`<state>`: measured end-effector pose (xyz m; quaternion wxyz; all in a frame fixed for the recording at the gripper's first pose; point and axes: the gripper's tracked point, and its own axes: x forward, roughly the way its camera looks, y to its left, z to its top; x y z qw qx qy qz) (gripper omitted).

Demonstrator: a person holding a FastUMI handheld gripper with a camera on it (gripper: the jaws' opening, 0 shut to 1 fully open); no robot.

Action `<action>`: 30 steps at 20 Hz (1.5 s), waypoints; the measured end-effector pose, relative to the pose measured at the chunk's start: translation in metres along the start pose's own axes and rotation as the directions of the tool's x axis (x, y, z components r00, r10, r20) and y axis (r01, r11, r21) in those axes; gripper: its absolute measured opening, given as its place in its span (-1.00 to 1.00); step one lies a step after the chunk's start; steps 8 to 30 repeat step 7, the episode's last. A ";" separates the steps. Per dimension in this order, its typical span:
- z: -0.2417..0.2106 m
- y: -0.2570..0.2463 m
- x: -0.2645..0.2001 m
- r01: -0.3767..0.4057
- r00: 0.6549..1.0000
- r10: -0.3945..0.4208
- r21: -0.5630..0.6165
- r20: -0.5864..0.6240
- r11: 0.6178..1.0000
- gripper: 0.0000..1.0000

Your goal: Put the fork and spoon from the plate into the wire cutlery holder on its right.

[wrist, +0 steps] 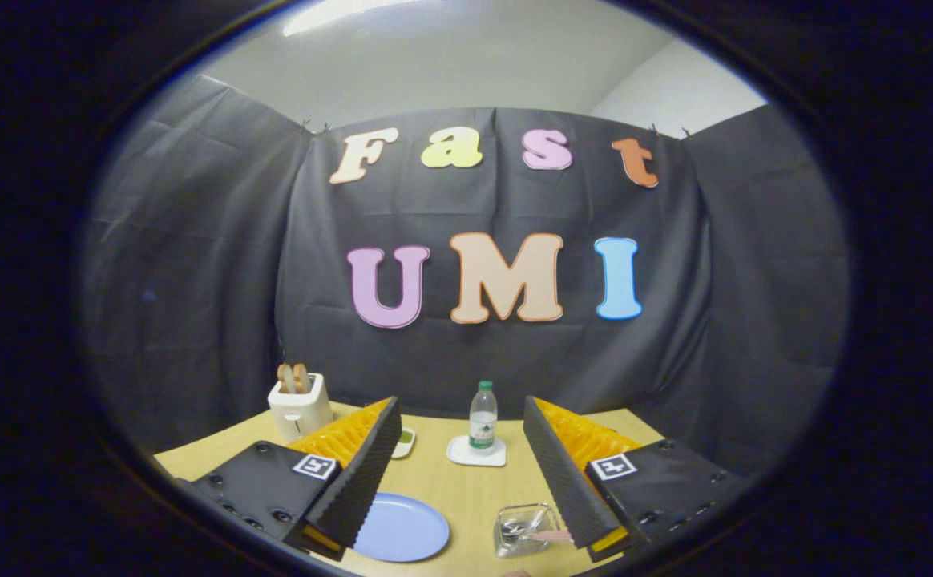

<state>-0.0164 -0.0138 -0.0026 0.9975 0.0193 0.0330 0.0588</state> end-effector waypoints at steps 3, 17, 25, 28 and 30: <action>0.010 -0.002 0.003 0.029 0.998 -0.029 -0.007 0.053 1.000 0.96; 0.009 -0.001 0.013 0.030 0.997 -0.031 0.031 0.064 0.999 0.96; 0.009 -0.001 0.013 0.030 0.997 -0.031 0.031 0.064 0.999 0.96; 0.009 -0.001 0.013 0.030 0.997 -0.031 0.031 0.064 0.999 0.96; 0.009 -0.001 0.013 0.030 0.997 -0.031 0.031 0.064 0.999 0.96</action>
